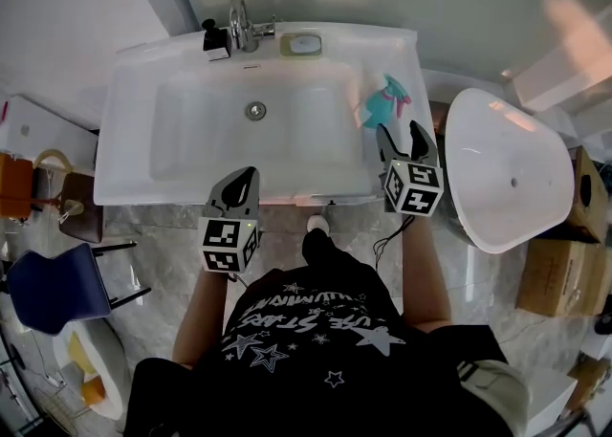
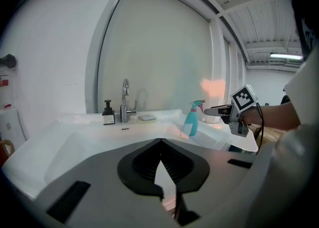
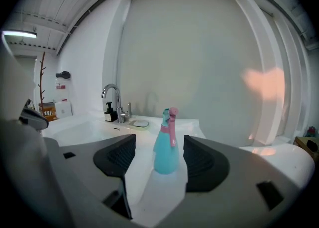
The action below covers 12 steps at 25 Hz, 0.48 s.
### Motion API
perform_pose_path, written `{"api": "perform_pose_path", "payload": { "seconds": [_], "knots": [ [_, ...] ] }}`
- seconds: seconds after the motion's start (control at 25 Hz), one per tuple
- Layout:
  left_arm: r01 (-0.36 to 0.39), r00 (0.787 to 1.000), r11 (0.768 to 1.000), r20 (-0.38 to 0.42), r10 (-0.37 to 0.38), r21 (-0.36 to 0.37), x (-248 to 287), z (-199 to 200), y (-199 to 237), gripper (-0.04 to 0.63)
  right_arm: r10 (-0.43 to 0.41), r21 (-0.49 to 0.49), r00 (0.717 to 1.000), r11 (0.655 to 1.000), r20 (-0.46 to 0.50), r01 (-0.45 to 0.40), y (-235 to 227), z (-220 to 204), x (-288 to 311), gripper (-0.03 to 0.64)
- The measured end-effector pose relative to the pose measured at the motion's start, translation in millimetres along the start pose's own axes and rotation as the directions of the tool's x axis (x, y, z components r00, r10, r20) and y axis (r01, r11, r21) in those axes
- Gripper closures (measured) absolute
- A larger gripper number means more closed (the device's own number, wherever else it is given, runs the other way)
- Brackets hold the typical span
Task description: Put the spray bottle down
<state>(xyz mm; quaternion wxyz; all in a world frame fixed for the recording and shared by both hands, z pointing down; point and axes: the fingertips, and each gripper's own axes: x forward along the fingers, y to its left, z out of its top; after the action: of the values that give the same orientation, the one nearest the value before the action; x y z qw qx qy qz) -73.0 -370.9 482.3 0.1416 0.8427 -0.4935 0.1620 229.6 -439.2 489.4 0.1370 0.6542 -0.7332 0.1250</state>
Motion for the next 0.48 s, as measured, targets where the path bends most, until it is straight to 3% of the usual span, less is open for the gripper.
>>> {"api": "perform_pose_path", "payload": {
  "seconds": [0.48],
  "knots": [
    [0.064,0.997,0.997,0.043,-0.066,0.045,-107,-29,-22,0.58,-0.012,0.031,0.998,0.999,0.06,0.01,64,-13,-121,0.342]
  ]
}}
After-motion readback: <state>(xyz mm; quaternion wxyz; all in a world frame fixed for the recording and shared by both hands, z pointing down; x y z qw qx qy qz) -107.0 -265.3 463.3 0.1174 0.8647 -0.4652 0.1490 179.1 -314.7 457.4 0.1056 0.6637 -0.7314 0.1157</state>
